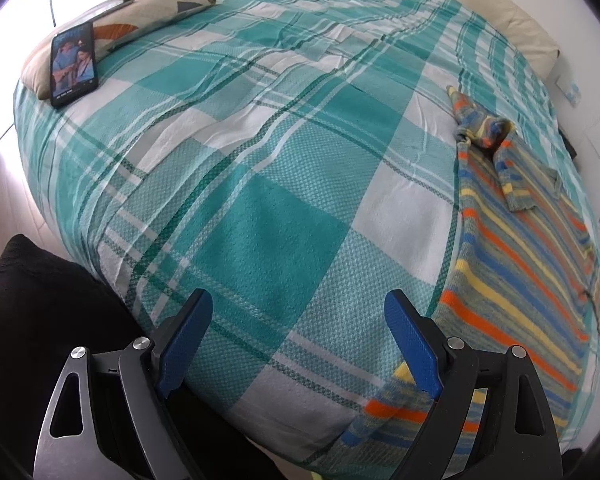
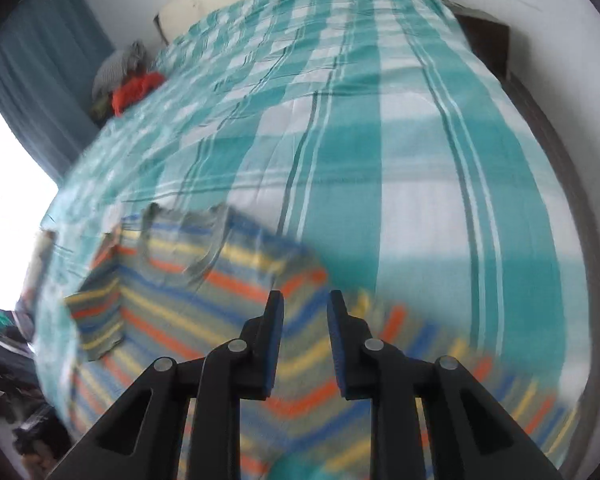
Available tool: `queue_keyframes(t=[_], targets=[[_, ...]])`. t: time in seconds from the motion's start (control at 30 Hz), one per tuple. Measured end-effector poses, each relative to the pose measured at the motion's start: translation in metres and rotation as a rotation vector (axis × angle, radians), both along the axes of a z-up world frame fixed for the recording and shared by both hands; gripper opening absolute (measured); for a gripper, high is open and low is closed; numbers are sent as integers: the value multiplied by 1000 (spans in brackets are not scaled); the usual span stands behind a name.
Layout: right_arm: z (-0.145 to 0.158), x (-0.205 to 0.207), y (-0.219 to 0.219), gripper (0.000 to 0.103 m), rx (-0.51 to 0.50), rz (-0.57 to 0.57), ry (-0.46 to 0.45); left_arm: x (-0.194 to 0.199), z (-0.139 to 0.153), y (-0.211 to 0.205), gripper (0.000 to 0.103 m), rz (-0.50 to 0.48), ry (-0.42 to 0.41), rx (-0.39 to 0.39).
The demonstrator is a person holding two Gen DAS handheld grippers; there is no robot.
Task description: Fold small clothes
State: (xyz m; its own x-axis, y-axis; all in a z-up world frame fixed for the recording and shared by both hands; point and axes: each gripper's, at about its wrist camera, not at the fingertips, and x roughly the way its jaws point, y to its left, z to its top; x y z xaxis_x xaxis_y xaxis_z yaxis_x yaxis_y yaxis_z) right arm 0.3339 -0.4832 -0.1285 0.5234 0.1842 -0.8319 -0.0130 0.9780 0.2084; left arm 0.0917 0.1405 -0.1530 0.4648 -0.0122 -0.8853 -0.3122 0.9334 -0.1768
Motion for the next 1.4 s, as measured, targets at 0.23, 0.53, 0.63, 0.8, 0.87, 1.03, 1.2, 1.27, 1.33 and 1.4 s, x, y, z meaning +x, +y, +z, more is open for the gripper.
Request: queue_keyframes(t=[0.23, 0.53, 0.63, 0.8, 0.87, 1.03, 1.2, 1.27, 1.33, 1.4], targets=[[-54, 47, 26, 23, -145, 193, 136, 8, -6, 0, 89, -6, 28, 3], [-43, 48, 57, 2, -454, 239, -6, 10, -12, -2, 89, -7, 49, -1], [-53, 50, 63, 2, -534, 241, 1, 10, -12, -3, 89, -9, 54, 2], [-56, 41, 33, 32, -450, 147, 24, 9, -11, -3, 89, -12, 48, -2], [-32, 26, -4, 33, -360, 43, -33, 9, -10, -2, 89, -9, 43, -7], [0, -17, -54, 33, 69, -35, -36, 11, -13, -5, 89, -11, 51, -30], [-55, -40, -28, 30, 9, 1, 76, 9, -14, -12, 89, -33, 58, -11], [-64, -51, -56, 6, -14, -124, 30, 6, -12, -11, 89, -32, 52, -4], [-58, -69, -94, 2, -11, -296, -16, 2, -9, -9, 89, -29, 42, -6], [-44, -92, -124, 8, -89, -433, -22, 1, -9, -7, 89, -27, 37, -14]])
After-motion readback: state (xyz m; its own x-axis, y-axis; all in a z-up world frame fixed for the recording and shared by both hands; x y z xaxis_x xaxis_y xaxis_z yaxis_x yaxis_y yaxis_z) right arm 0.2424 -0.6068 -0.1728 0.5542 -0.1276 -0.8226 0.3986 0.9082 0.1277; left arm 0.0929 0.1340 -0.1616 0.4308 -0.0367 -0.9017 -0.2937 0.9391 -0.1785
